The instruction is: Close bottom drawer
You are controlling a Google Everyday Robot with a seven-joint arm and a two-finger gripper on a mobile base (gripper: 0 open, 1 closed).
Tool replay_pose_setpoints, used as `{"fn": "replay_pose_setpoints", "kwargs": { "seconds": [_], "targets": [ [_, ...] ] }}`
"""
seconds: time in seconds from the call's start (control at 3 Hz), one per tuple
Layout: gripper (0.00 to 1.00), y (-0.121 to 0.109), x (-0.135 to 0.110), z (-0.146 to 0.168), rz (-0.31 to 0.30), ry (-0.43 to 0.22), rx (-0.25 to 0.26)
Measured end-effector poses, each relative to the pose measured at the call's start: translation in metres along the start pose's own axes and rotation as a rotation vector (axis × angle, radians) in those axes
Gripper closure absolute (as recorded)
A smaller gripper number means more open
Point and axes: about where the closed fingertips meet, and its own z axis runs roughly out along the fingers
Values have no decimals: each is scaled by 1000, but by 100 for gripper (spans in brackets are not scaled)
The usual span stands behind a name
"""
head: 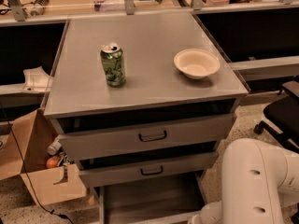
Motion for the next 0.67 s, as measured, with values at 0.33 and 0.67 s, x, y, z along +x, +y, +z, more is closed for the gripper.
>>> {"fn": "replay_pose_setpoints", "kwargs": {
  "seconds": [0.33,0.67],
  "targets": [
    [100,-5,-7,12,15,-2,3],
    [82,-5,-8,12,16,-3,3]
  ]
}}
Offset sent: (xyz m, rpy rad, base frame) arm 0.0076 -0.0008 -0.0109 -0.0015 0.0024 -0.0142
